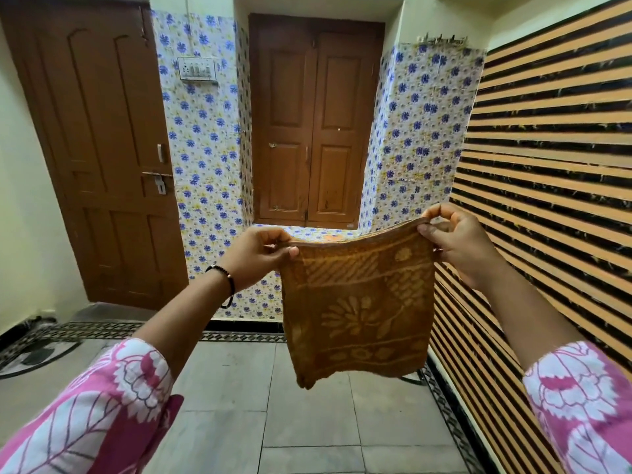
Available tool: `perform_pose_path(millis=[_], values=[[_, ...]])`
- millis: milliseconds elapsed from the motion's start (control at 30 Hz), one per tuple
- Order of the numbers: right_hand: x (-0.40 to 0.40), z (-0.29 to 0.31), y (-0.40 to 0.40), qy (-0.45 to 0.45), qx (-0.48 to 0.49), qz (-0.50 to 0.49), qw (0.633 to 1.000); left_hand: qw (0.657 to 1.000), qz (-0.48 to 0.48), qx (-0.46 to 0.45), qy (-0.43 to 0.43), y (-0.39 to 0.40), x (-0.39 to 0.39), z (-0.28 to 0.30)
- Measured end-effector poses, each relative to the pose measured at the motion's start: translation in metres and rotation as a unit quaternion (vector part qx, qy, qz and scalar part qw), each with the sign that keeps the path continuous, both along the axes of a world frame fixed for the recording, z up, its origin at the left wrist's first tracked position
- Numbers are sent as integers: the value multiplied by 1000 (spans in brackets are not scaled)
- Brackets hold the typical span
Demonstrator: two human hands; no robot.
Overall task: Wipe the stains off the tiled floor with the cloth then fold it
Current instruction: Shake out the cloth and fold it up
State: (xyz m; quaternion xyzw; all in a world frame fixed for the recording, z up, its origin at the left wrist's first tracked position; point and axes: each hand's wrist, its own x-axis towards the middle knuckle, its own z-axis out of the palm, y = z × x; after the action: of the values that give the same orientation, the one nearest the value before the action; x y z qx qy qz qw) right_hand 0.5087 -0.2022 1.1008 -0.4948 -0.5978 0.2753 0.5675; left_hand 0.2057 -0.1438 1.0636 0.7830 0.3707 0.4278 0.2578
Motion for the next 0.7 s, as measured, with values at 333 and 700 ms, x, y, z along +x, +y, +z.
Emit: perform_pose_path(millis=[333, 700], values=[[9, -7, -13, -19, -68, 56, 996, 986, 63, 39, -147, 5, 7, 0], [-28, -115, -17, 294, -291, 264, 871, 857, 14, -400, -324, 37, 37, 12]])
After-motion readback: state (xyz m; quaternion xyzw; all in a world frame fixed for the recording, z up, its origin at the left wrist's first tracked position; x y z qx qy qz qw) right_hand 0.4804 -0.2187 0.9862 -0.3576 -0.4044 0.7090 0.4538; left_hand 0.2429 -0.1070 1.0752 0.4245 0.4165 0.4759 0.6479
